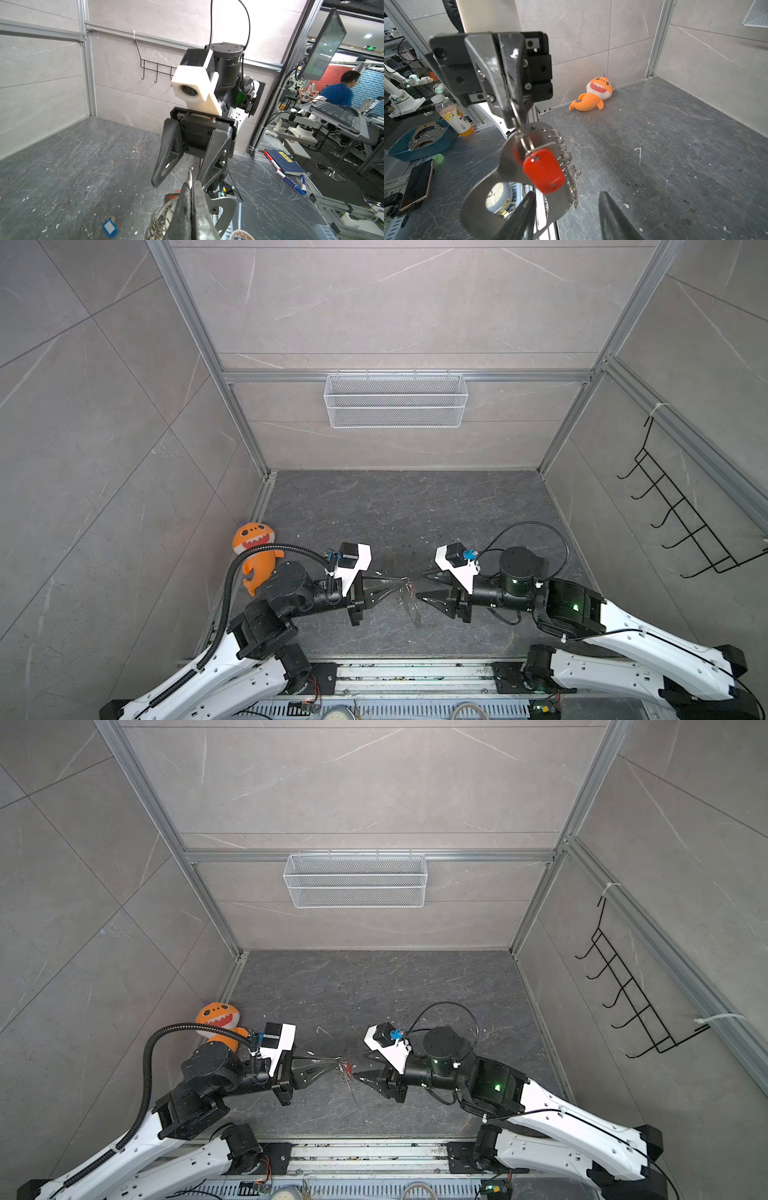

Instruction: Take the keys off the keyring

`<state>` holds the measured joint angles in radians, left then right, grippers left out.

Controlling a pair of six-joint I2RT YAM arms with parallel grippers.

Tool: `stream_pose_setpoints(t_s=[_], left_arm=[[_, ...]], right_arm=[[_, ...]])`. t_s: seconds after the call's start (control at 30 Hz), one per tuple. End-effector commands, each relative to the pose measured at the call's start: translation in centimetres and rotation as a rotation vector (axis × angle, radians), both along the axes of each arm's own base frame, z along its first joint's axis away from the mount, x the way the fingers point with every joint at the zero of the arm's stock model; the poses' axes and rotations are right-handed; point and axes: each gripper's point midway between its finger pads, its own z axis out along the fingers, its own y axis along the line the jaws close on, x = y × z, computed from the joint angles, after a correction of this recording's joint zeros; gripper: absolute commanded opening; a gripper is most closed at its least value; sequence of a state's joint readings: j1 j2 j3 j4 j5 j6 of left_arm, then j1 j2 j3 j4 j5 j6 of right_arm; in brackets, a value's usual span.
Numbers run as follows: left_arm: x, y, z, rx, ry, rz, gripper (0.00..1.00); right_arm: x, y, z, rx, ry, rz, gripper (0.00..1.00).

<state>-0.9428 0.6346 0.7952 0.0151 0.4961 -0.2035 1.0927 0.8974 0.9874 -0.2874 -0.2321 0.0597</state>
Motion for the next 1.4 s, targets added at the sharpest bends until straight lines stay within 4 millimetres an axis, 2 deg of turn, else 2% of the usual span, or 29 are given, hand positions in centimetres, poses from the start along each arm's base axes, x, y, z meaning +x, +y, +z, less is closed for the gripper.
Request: stream_pose_setpoints(t_s=[0.0, 0.27, 0.53, 0.63, 0.83, 0.9, 1.1, 1.27, 1.37], left_arm=[[-0.7, 0.3, 2.4, -0.087, -0.05, -0.026, 0.0], [-0.6, 0.2, 2.1, -0.089, -0.044, -0.028, 0.0], [-0.5, 0.6, 2.5, -0.111, -0.052, -0.001, 0.0], [-0.6, 0.7, 2.6, -0.126, -0.052, -0.004, 0.0], [-0.7, 0.8, 3.0, -0.142, -0.058, -0.011, 0.0], [-0.8, 0.8, 3.0, -0.147, -0.059, -0.012, 0.0], [-1.1, 0.9, 2.9, -0.134, -0.063, -0.023, 0.0], [-1.2, 1.2, 2.7, -0.117, -0.063, -0.021, 0.0], [-1.2, 1.3, 2.6, -0.116, -0.06, -0.017, 0.0]], right_arm=[[-0.3, 0.9, 2.6, 0.111, -0.037, 0.033, 0.52], [-0.6, 2.1, 2.2, 0.12, -0.013, 0.078, 0.53], [-0.6, 2.3, 1.6, 0.111, 0.0, 0.081, 0.37], [-0.6, 2.5, 1.1, 0.108, 0.013, 0.081, 0.27], [-0.7, 2.8, 0.3, 0.109, 0.038, 0.092, 0.19], [-0.8, 3.0, 0.1, 0.106, 0.051, 0.098, 0.22], [-0.8, 2.9, -0.4, 0.089, 0.073, 0.092, 0.44], [-1.3, 1.2, 1.2, 0.097, 0.044, 0.078, 0.49], [-2.0, 0.0, 3.0, 0.132, 0.021, 0.081, 0.51]])
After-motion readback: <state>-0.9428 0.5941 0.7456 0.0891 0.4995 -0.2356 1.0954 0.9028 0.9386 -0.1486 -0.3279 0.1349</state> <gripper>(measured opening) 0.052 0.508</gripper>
